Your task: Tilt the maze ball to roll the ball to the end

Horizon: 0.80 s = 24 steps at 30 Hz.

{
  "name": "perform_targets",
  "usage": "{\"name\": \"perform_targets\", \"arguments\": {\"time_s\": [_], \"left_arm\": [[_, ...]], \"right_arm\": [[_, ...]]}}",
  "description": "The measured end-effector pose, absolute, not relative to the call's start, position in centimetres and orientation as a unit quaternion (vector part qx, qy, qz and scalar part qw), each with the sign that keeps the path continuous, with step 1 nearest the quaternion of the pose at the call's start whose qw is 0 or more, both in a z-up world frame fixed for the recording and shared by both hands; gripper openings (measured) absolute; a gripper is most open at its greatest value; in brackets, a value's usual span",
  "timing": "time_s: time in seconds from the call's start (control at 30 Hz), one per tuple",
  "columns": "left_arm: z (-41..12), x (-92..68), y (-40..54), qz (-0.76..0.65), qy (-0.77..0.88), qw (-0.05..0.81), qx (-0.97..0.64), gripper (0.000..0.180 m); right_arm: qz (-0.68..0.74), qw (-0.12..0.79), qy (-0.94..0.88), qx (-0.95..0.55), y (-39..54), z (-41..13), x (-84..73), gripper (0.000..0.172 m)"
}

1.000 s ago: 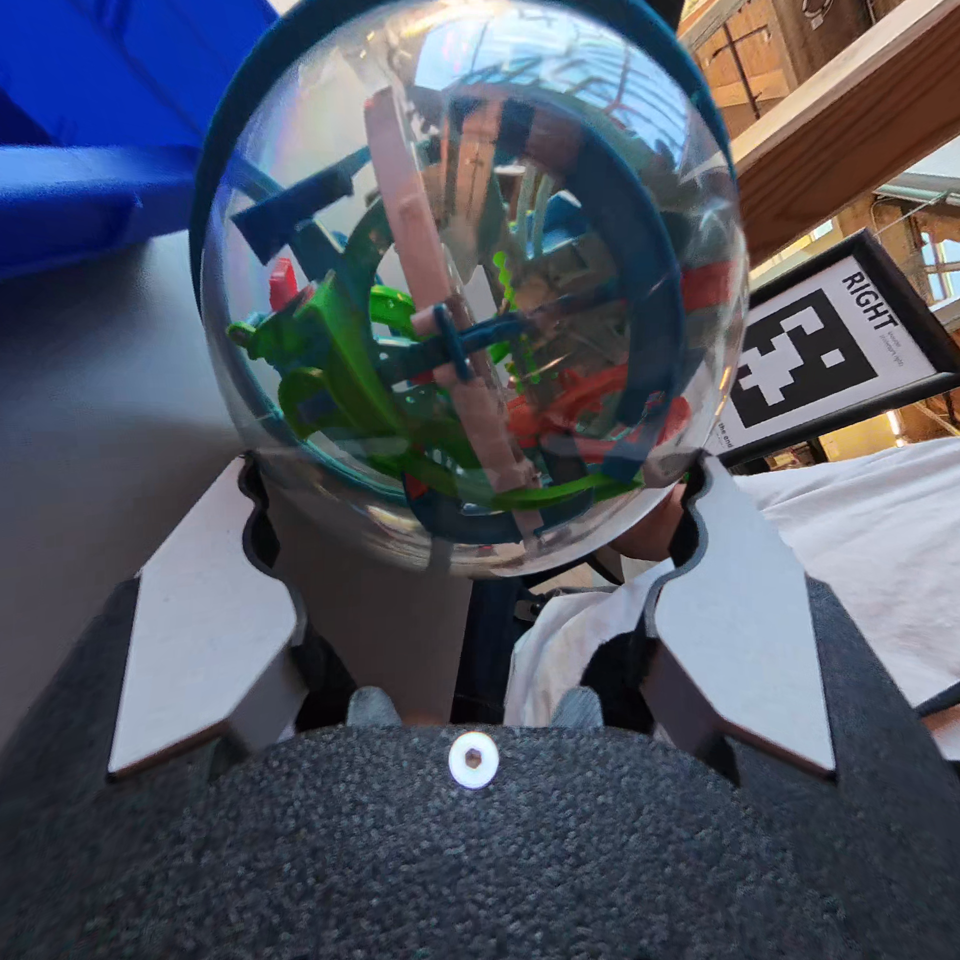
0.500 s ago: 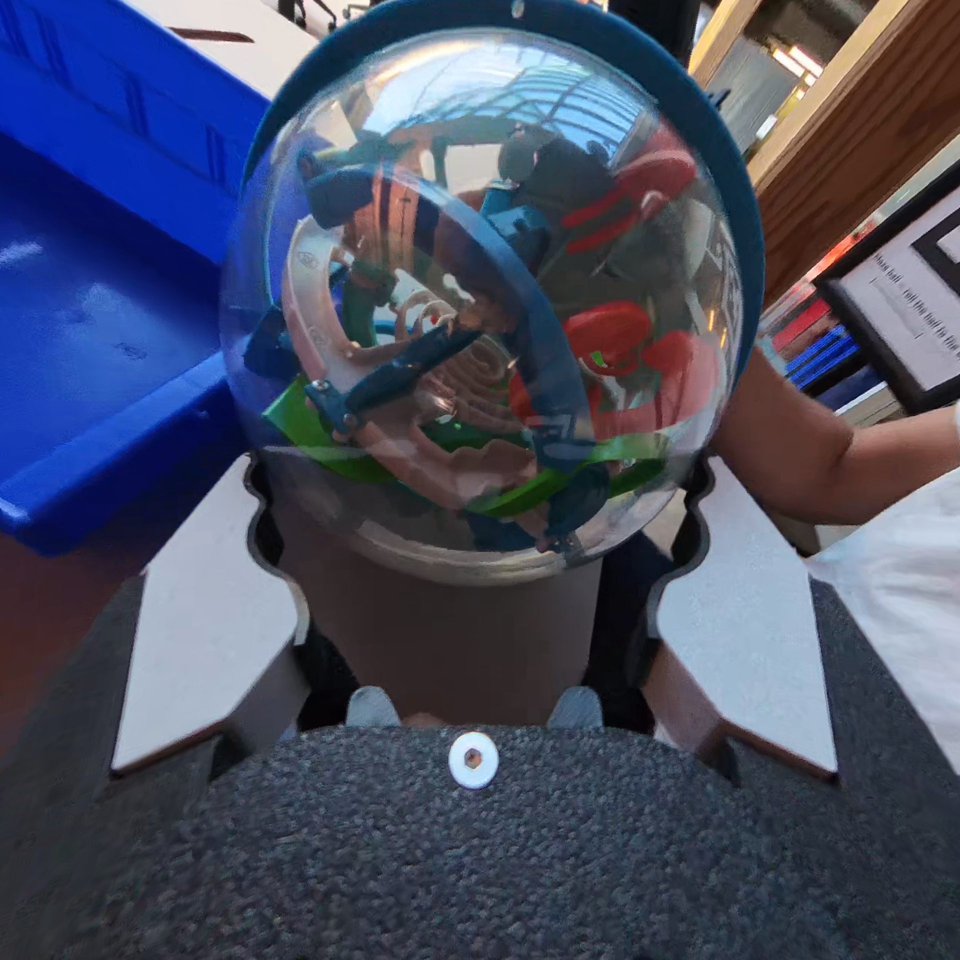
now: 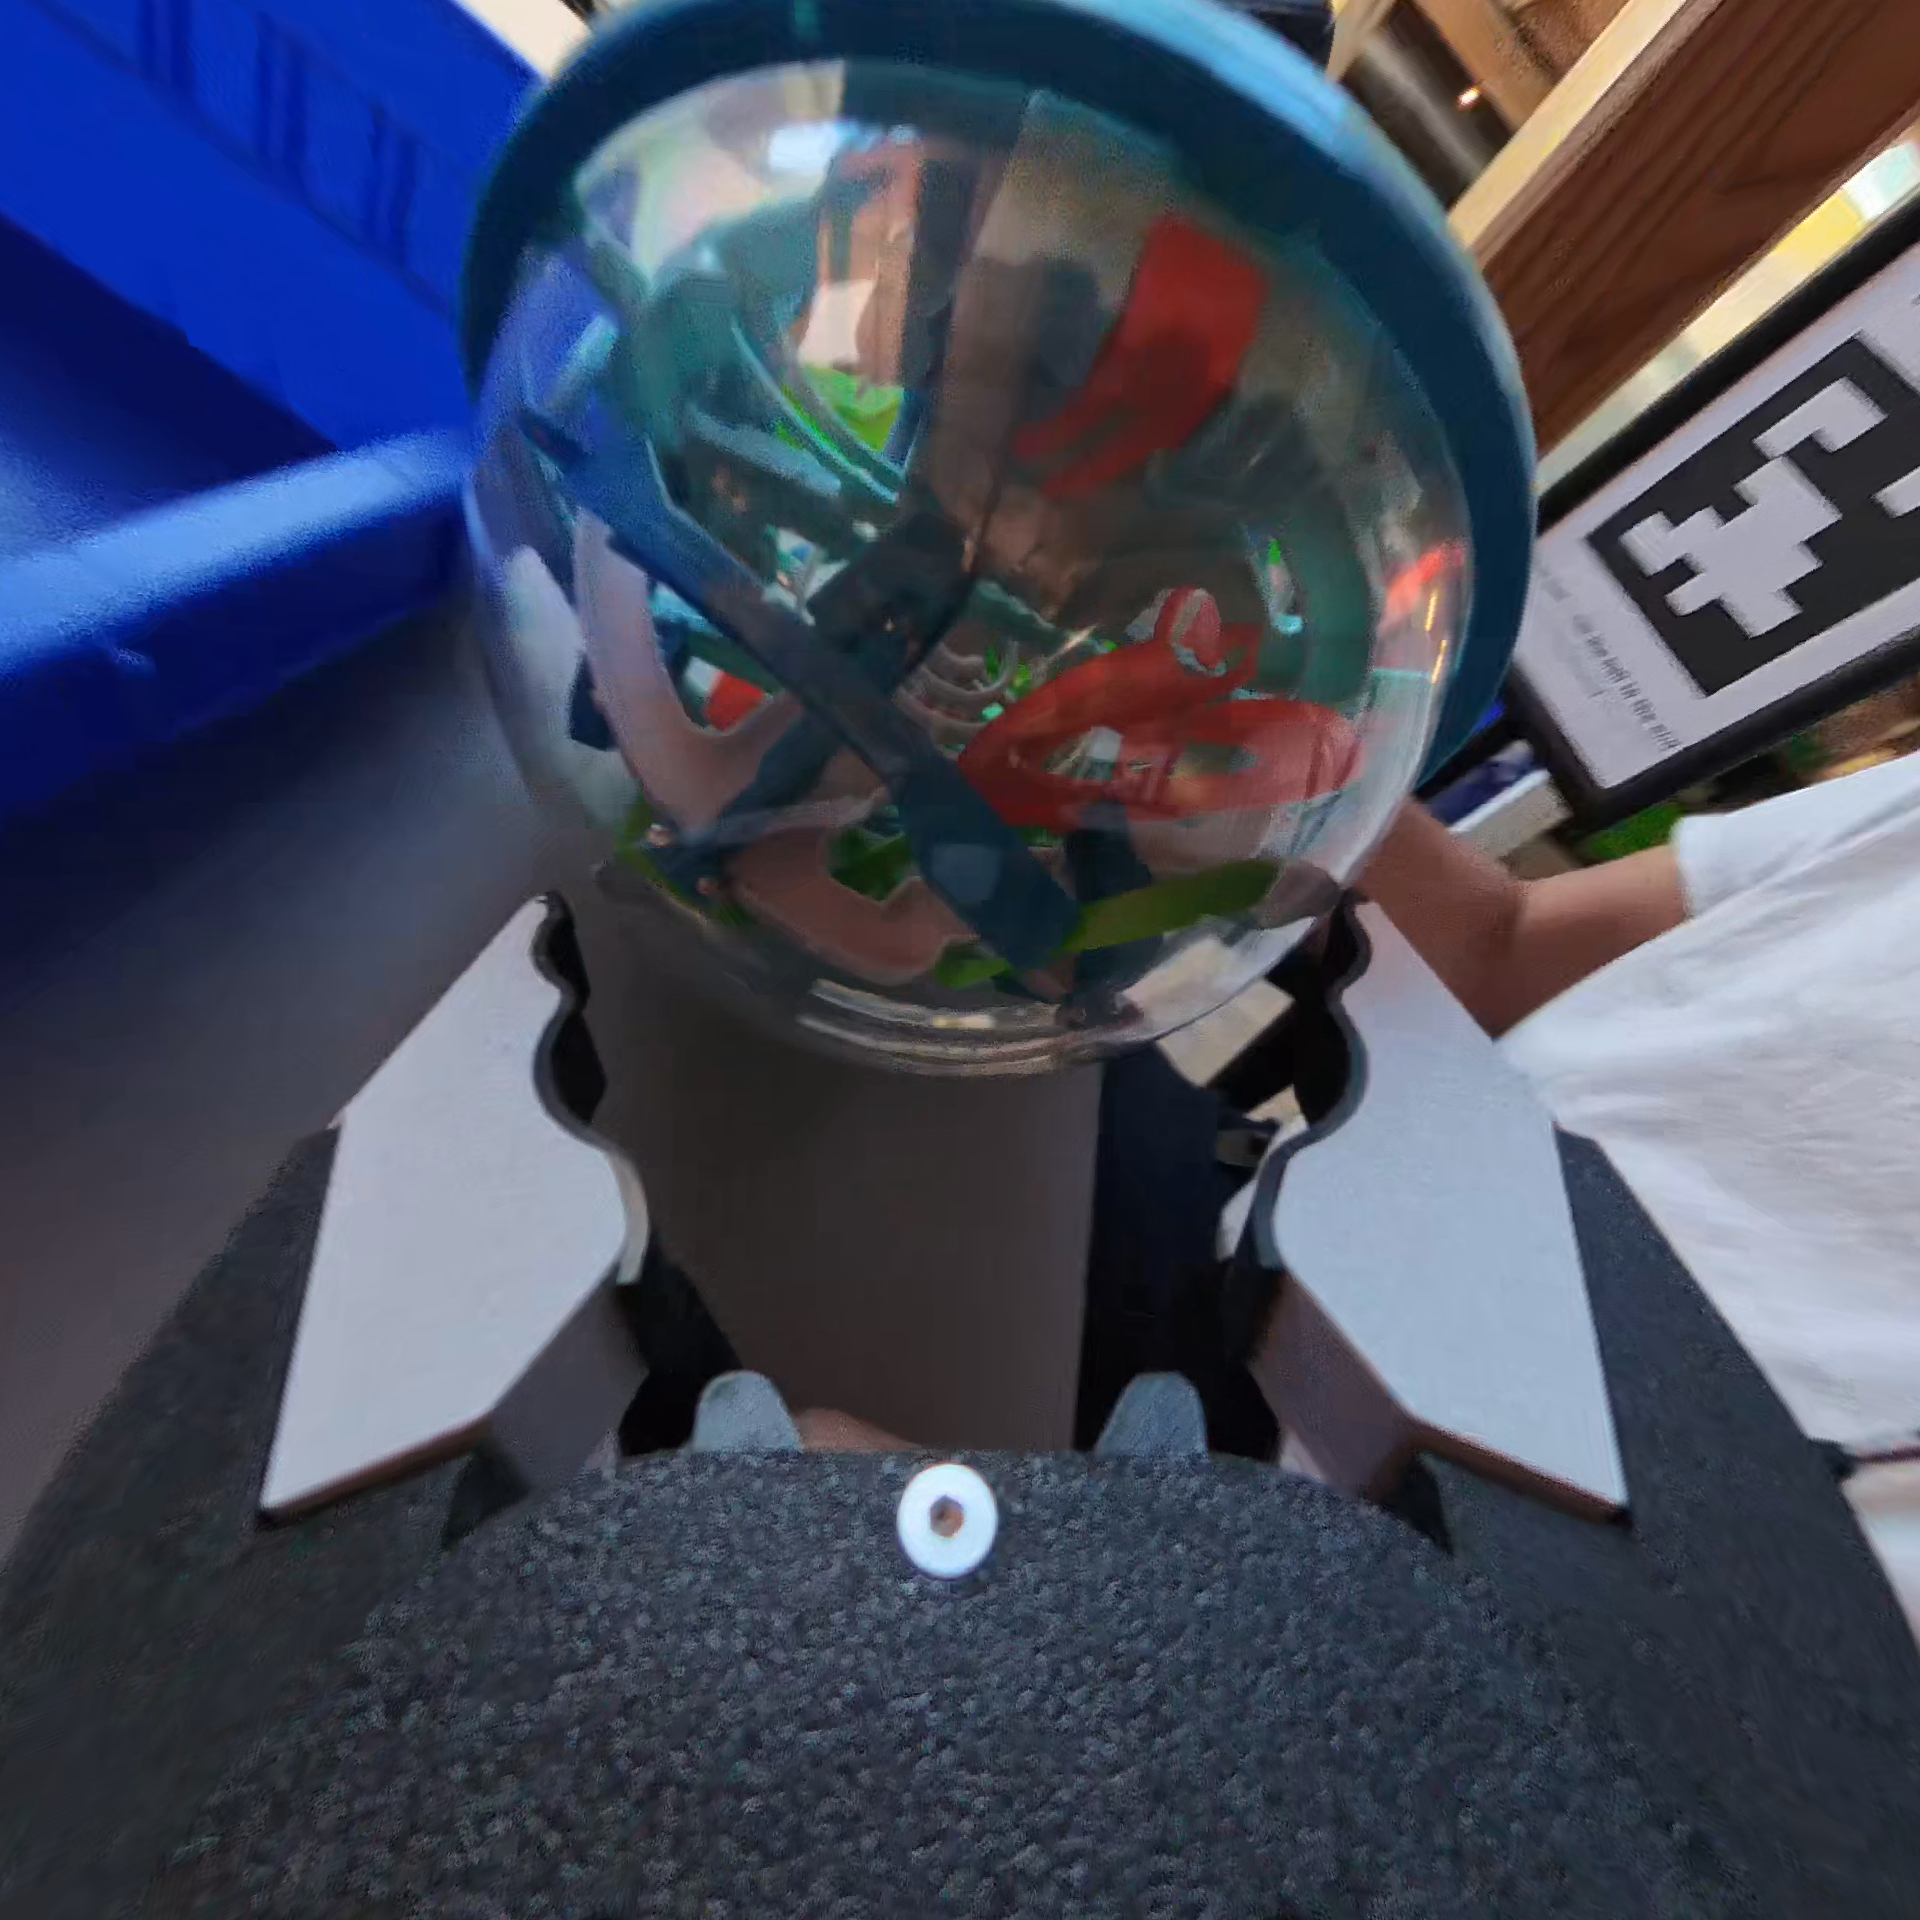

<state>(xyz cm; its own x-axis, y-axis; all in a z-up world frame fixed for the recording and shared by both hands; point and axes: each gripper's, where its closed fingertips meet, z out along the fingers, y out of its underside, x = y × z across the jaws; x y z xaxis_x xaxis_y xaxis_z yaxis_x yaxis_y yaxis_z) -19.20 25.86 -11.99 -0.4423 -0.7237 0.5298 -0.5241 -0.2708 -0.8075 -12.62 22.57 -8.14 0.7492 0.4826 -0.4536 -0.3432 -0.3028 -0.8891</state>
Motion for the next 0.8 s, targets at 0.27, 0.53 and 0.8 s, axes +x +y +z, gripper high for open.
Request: {"name": "perform_targets", "arguments": {"time_s": [0.27, 0.53, 0.8], "left_arm": [[-8.9, -17.8, 27.8, -0.529, 0.687, 0.175, -0.467, 0.138], [-9.5, -17.6, 27.4, -0.596, 0.606, 0.126, -0.511, 0.134], [-12.1, -18.5, 23.4, -0.628, 0.550, 0.036, -0.549, 0.127]], "right_arm": [[0.384, 0.558, -0.028, -0.735, 24.5, -7.7, -12.2, 0.146], [0.271, 0.584, -0.074, -0.761, 21.2, -9.6, -12.5, 0.154], [0.091, 0.592, -0.121, -0.792, 20.4, -9.5, -12.8, 0.153]]}}
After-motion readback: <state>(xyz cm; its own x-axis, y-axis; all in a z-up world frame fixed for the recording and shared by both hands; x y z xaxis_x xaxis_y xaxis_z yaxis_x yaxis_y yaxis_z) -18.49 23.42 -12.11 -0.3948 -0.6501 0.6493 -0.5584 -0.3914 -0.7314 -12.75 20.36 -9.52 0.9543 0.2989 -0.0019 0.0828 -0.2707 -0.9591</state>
